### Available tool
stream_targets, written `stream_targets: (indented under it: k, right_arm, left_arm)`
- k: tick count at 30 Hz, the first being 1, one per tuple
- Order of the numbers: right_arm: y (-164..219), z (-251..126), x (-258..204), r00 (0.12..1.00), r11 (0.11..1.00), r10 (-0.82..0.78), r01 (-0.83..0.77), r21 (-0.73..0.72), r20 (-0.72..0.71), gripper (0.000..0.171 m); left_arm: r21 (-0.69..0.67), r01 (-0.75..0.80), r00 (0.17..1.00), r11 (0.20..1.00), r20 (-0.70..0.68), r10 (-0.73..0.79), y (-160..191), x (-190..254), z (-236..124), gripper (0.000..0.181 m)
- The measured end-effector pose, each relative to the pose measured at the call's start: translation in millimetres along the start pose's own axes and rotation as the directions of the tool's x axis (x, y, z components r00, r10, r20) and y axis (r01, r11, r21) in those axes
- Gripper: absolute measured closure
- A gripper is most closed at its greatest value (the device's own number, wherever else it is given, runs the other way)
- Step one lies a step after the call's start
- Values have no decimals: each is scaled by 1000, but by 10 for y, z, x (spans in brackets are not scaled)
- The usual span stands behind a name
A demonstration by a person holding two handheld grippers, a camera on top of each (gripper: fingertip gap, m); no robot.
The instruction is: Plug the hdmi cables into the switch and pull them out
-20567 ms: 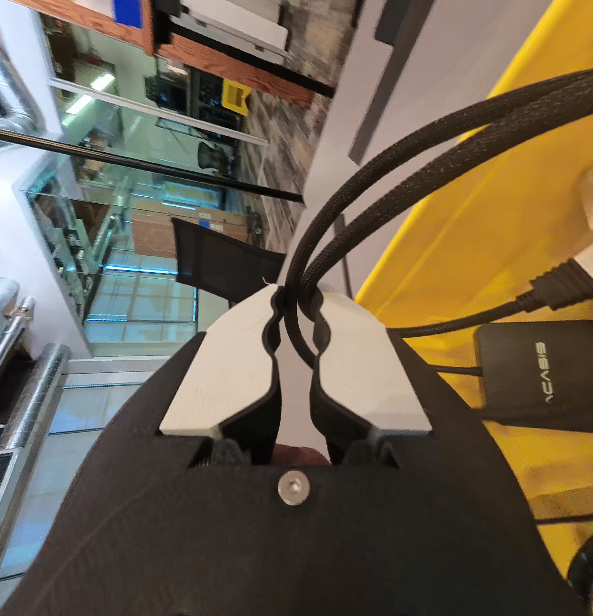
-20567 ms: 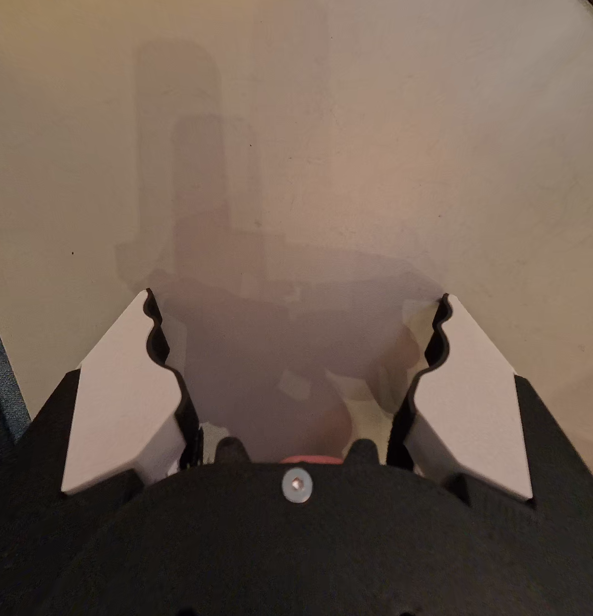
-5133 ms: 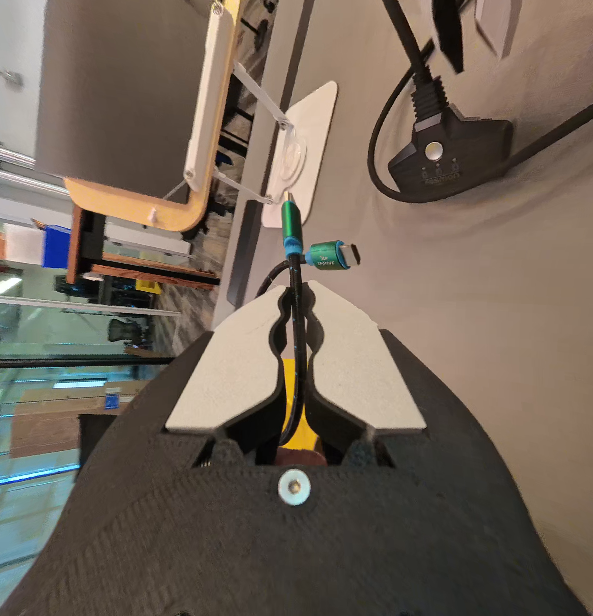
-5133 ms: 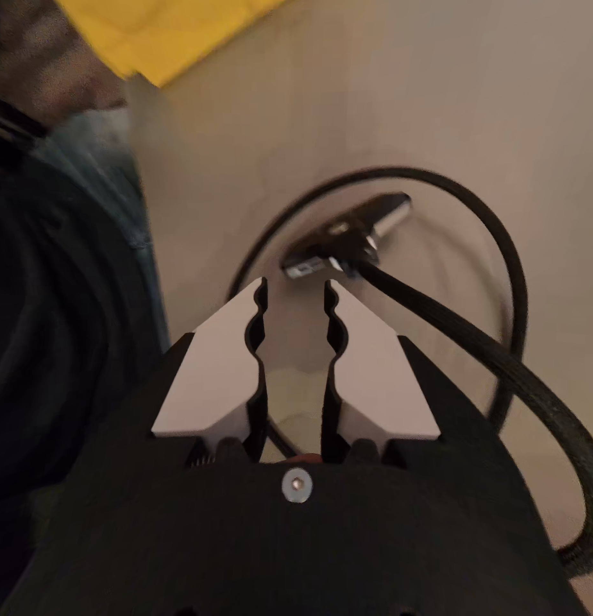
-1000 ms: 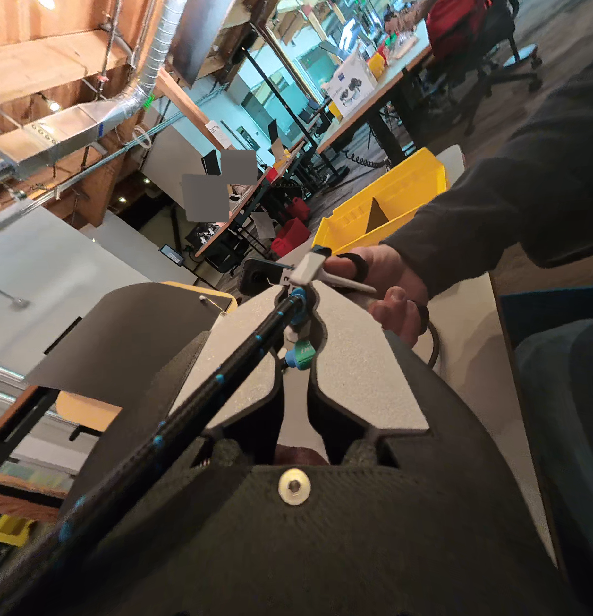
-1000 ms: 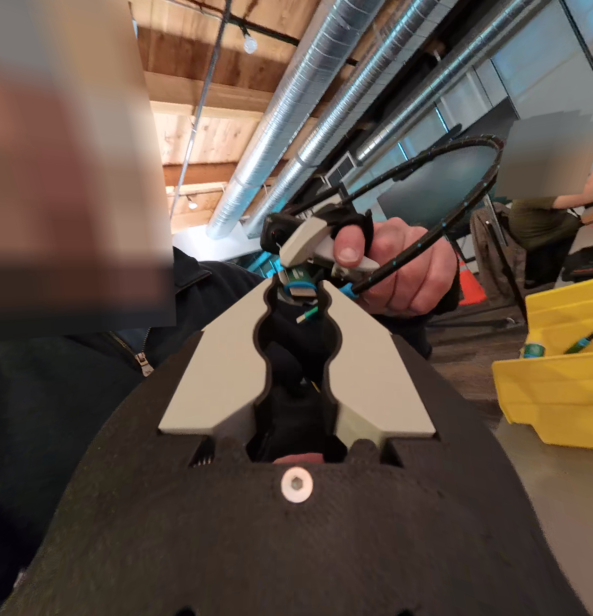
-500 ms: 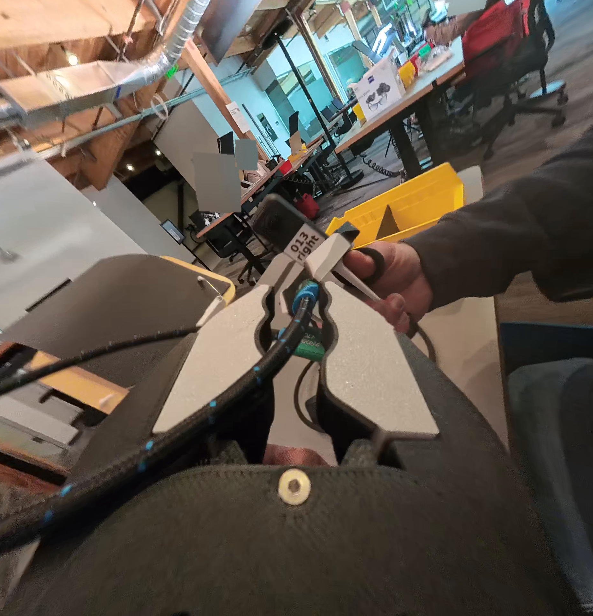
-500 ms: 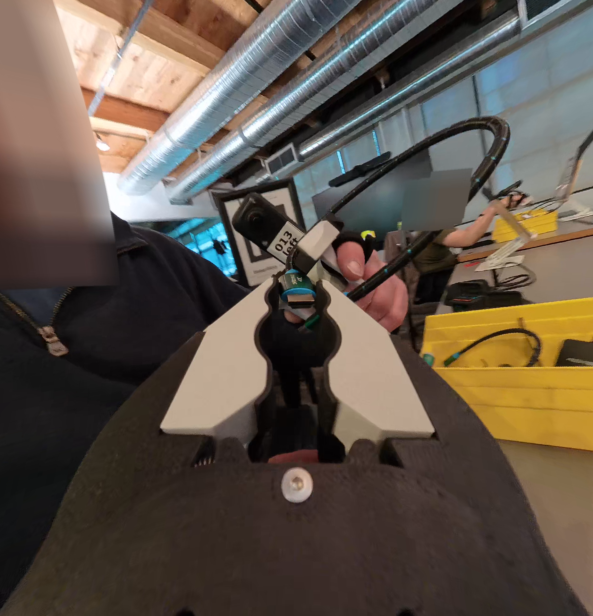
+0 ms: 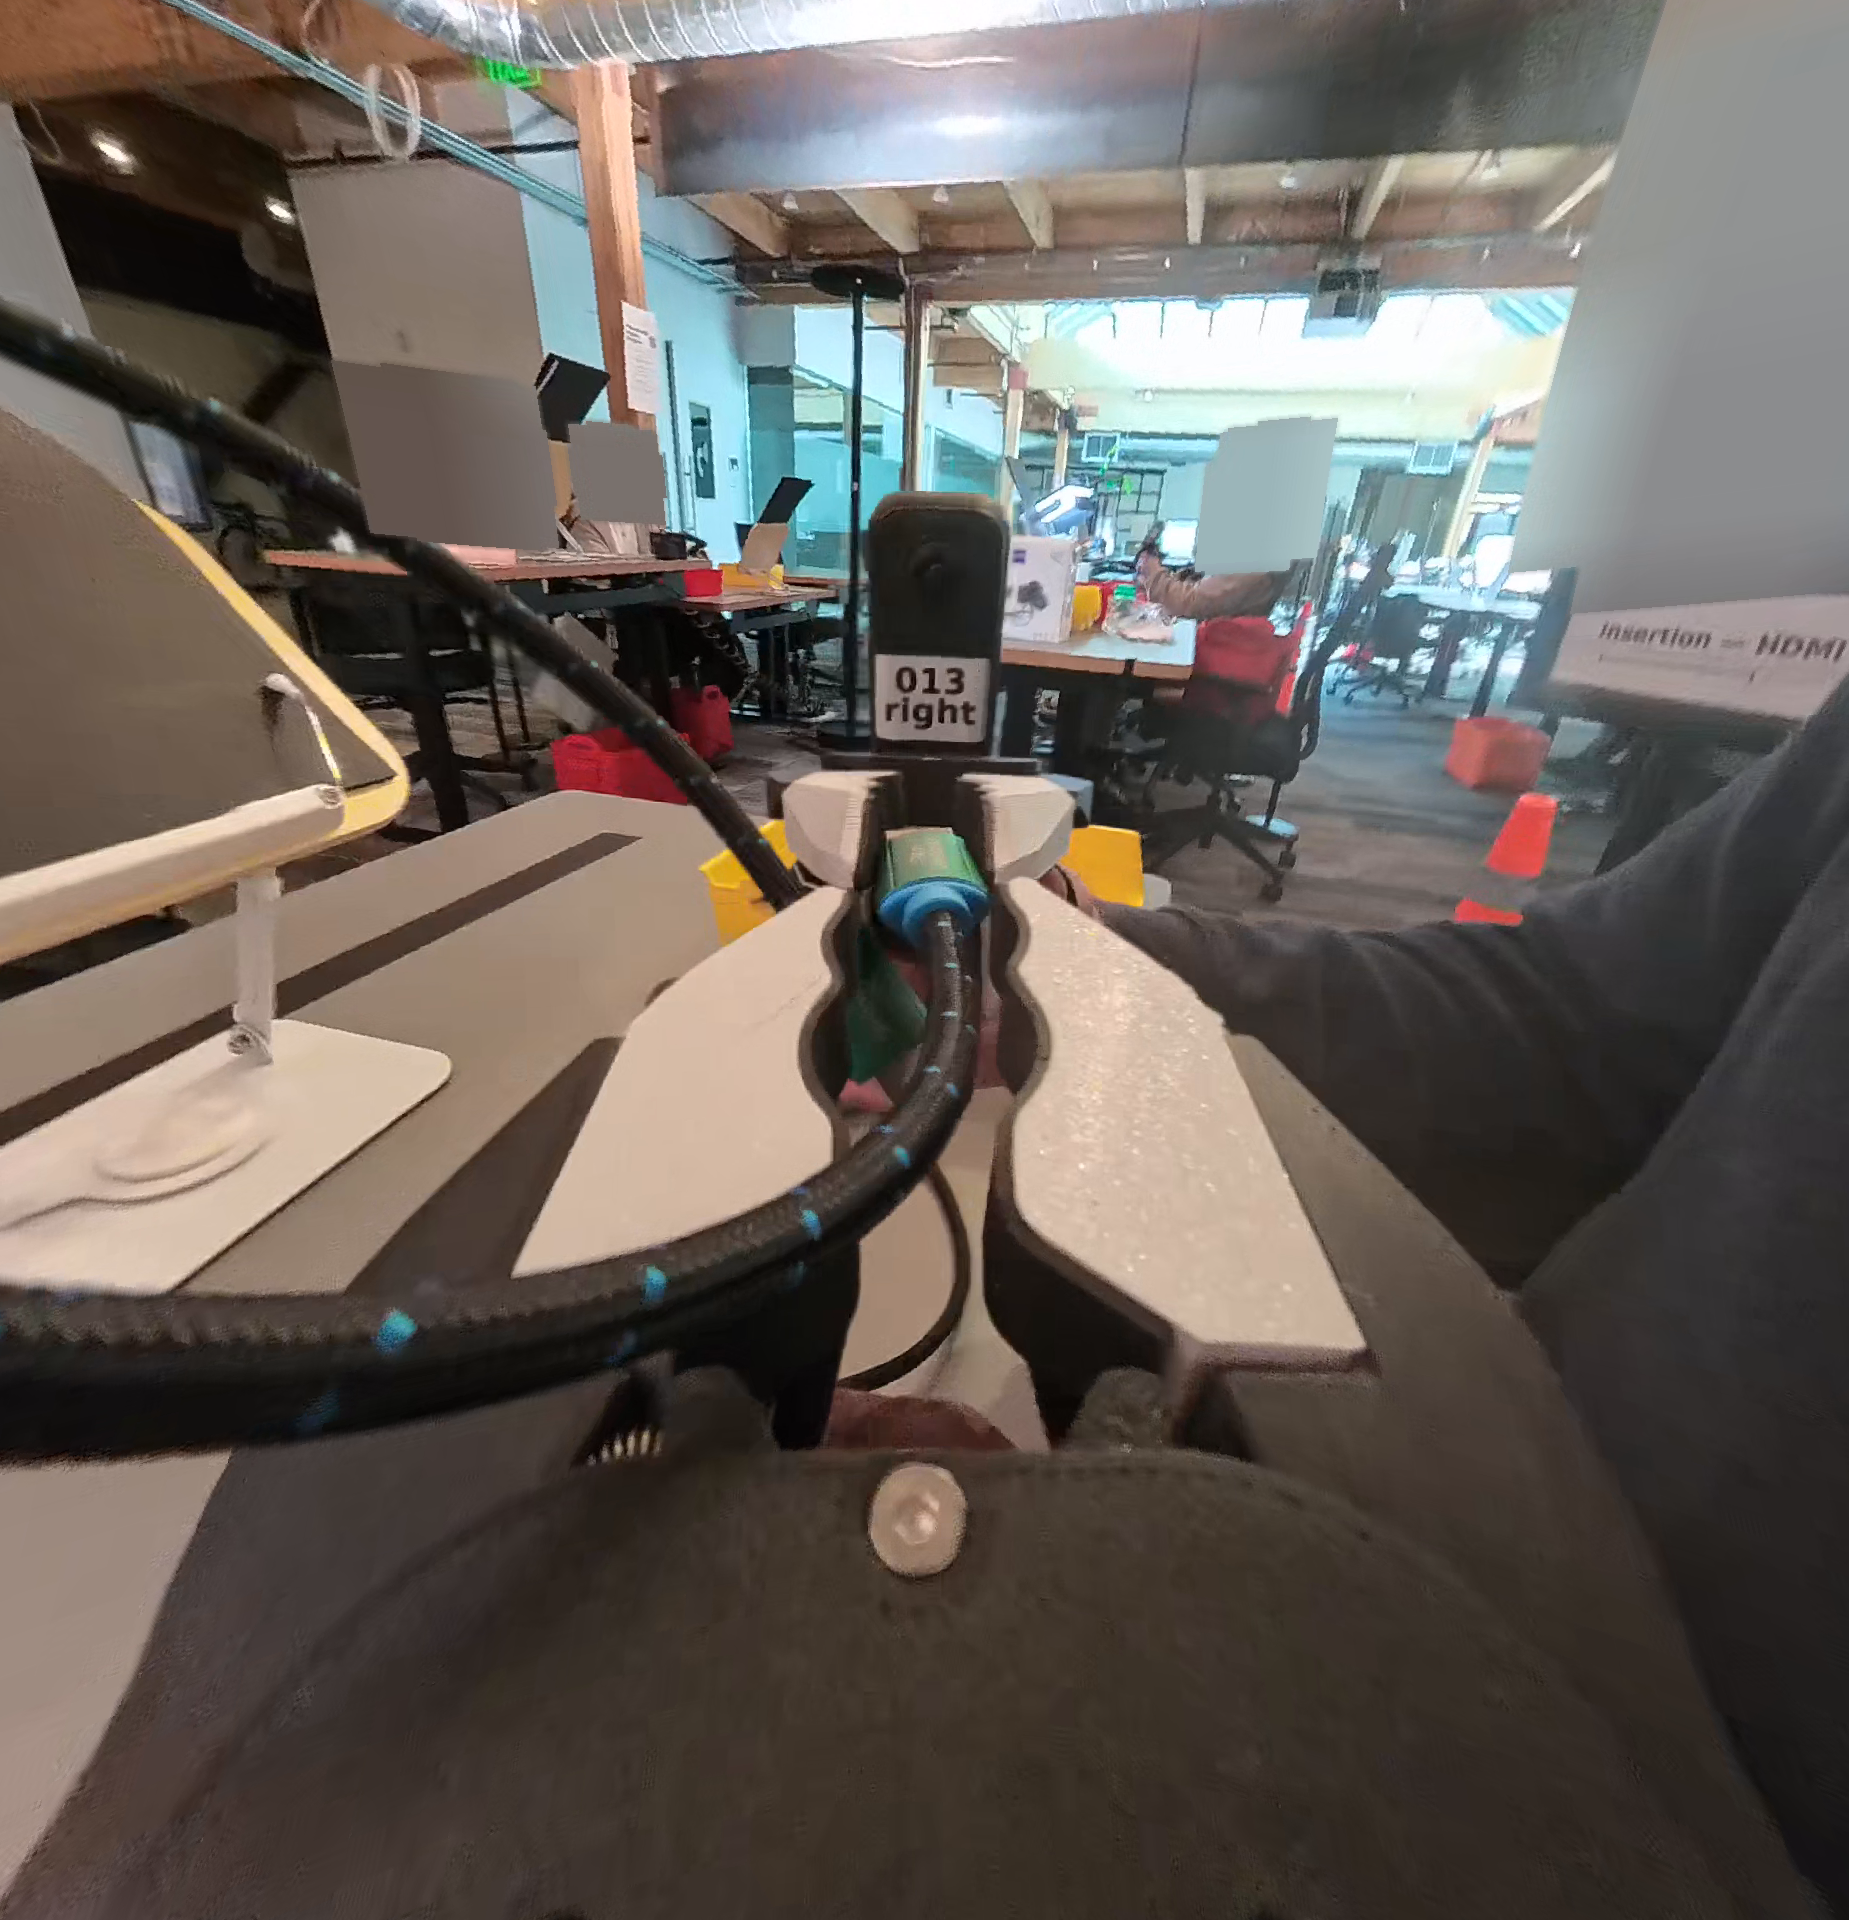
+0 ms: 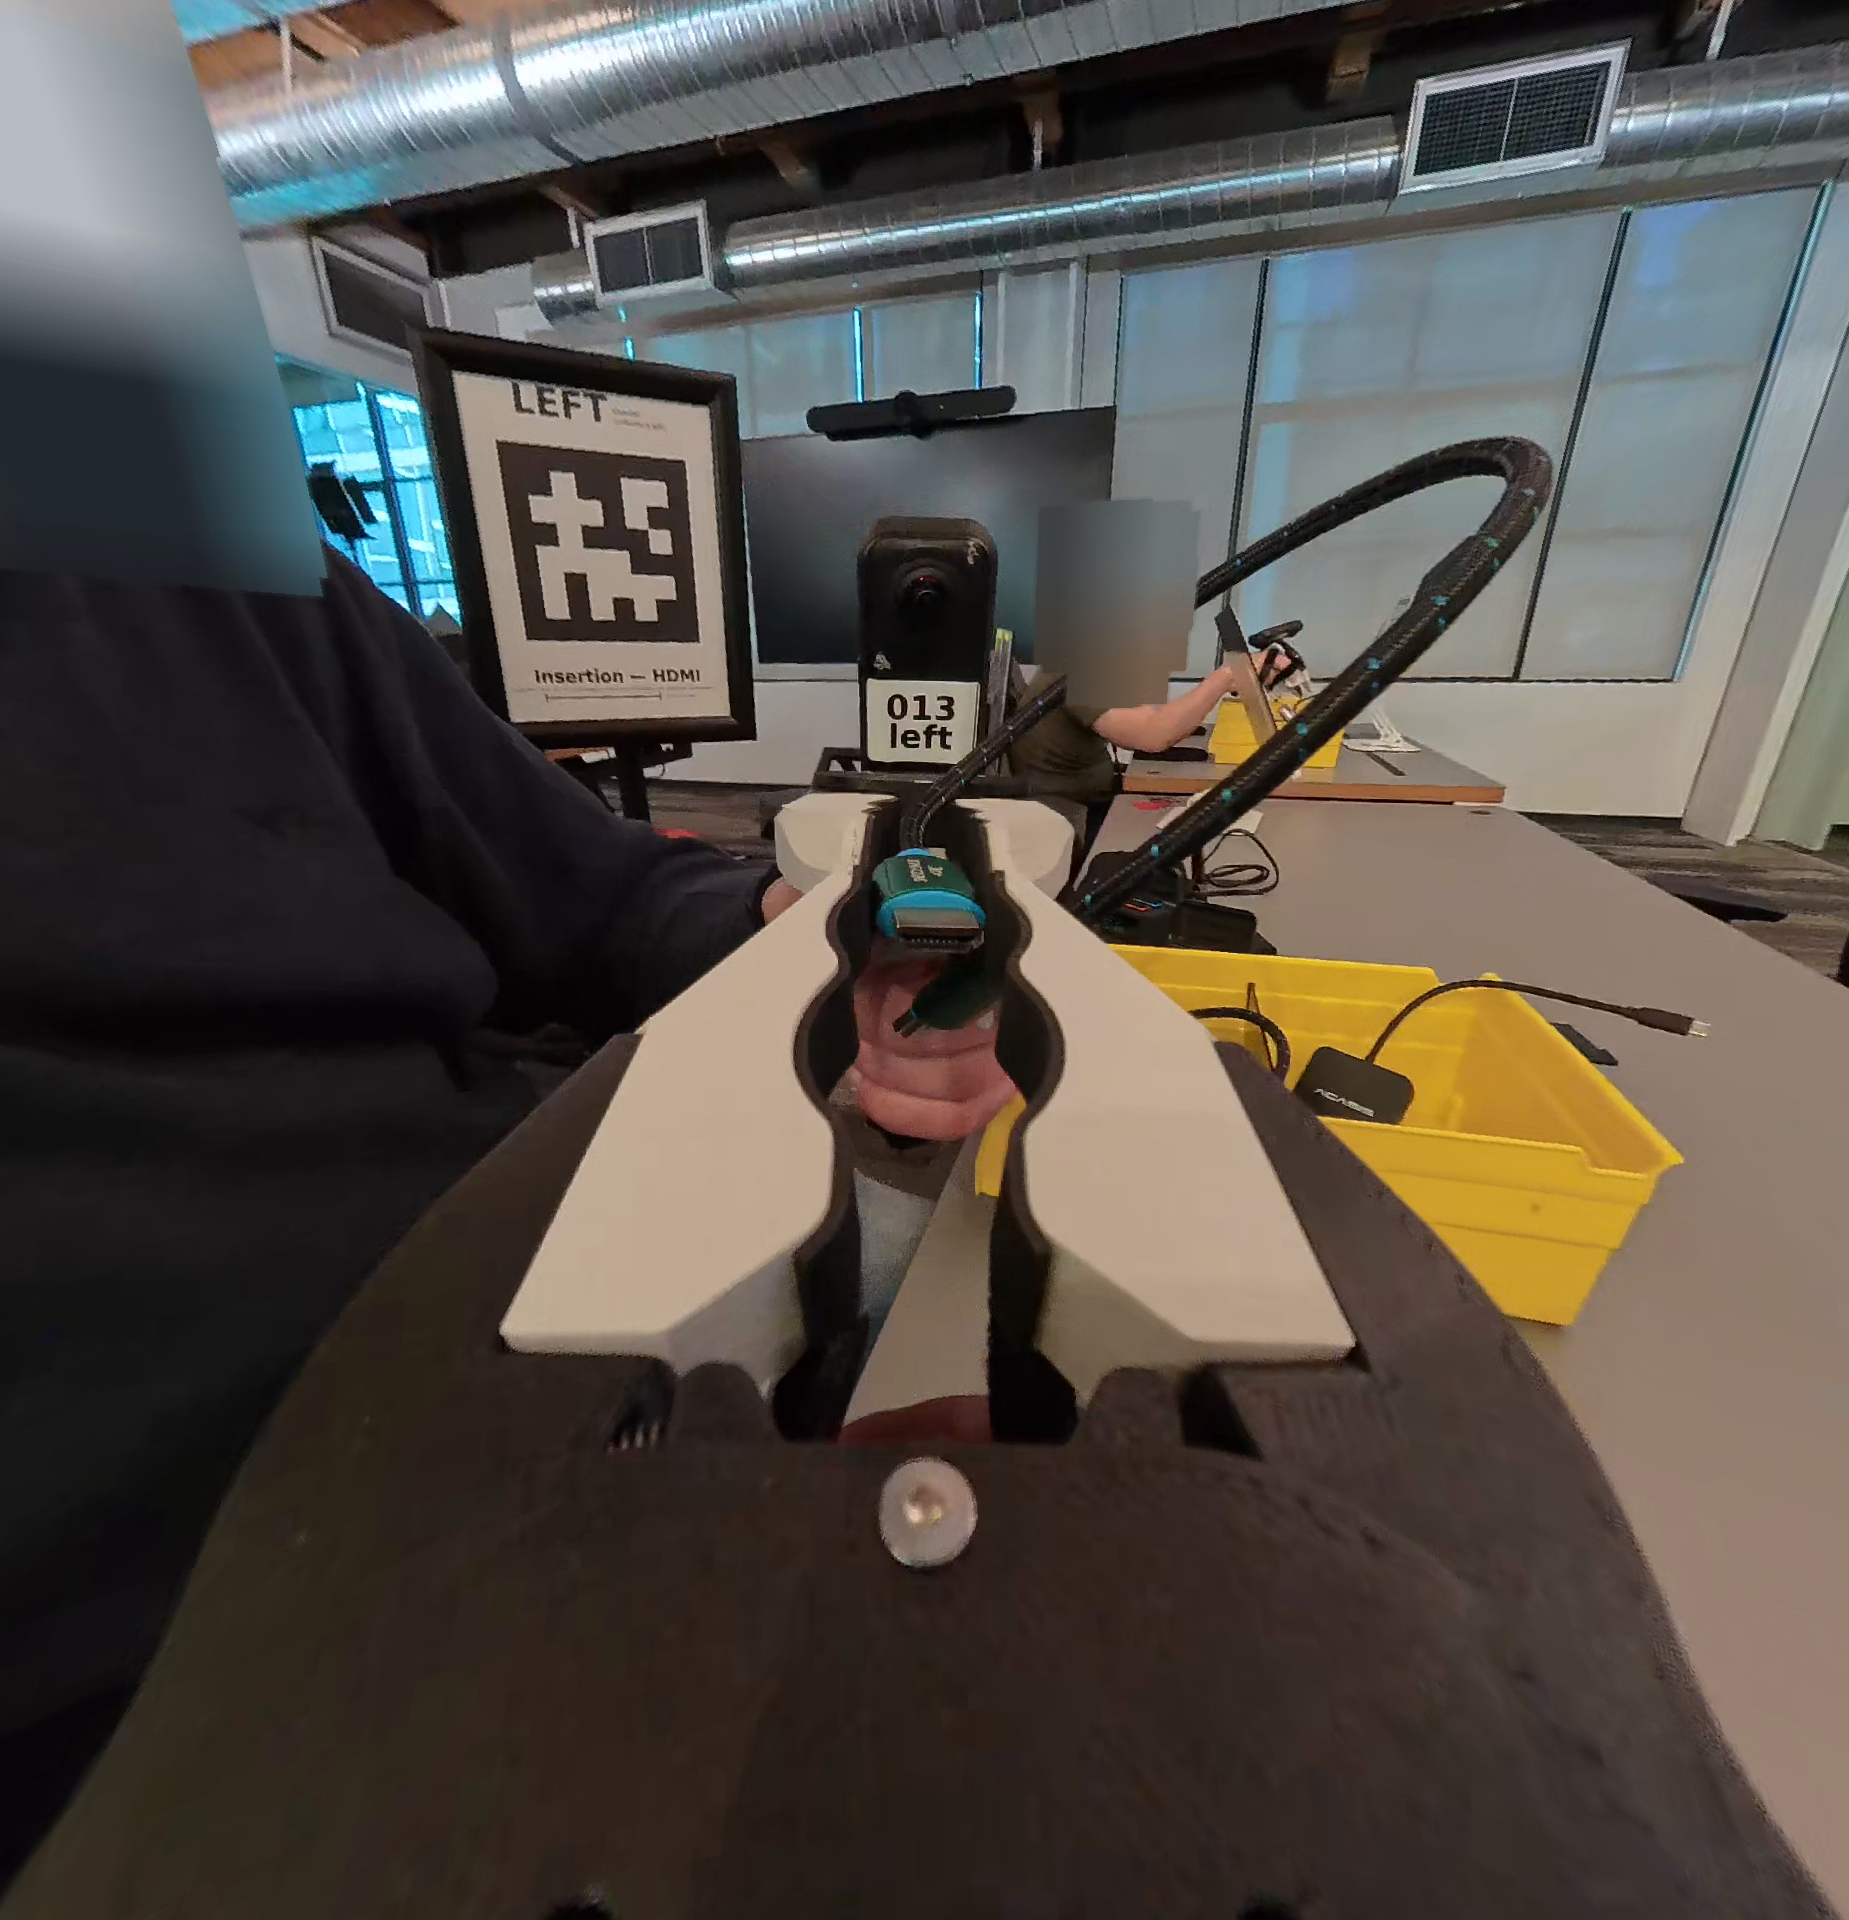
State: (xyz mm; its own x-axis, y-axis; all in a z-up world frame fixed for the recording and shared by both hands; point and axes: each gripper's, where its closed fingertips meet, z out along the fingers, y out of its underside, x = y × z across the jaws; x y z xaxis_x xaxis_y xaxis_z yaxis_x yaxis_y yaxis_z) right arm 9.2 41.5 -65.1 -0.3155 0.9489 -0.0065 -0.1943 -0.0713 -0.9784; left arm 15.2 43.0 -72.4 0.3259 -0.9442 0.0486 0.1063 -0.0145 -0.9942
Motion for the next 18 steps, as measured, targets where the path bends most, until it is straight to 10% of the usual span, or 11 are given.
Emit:
stream_targets:
  k: [18]
  right_arm:
    - [13, -11, -31, 990, 989, -137, 135, -52, -27, 151]
  left_arm:
    - [43, 84, 996, 995, -40, -83, 11, 52, 16, 162]
